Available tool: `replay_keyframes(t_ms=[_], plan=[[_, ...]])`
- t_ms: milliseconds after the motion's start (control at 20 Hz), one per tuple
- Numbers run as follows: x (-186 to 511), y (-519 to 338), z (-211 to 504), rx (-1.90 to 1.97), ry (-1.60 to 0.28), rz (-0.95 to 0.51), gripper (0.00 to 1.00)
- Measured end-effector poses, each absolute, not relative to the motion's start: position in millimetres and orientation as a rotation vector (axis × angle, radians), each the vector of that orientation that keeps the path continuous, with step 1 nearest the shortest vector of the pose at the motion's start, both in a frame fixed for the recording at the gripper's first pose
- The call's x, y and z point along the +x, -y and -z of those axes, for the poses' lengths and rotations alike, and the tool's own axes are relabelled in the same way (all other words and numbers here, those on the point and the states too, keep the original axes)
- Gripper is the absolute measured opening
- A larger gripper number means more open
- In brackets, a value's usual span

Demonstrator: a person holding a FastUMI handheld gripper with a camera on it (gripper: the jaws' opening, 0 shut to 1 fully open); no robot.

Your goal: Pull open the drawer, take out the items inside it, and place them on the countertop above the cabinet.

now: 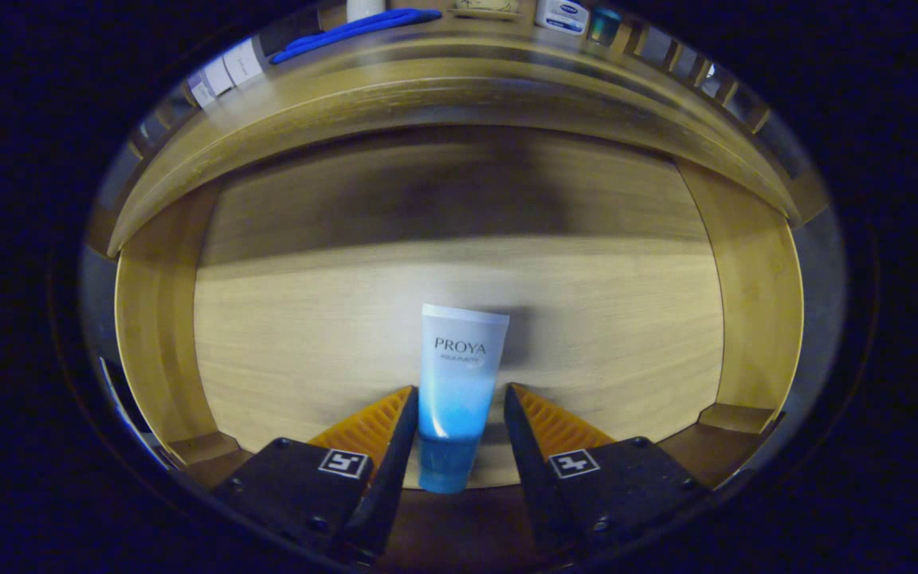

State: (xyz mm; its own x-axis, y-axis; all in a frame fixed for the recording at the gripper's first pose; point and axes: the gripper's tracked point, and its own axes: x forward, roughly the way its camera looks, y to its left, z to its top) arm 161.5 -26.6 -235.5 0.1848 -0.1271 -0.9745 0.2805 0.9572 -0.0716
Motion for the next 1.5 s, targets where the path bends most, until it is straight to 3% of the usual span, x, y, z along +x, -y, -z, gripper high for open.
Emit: replay_keyframes(t_ms=[50,100,450,1500], plan=[[159.8,28.3,234.0,0.137,-1.35,0.287,0.58],[158.7,29.2,233.3,0.138,-1.346,0.281,0.54],[159.7,28.4,227.1,0.09,-1.29,0.264,0.41],[186.7,32.3,71.7,0.115,-1.06,0.162,0.4]])
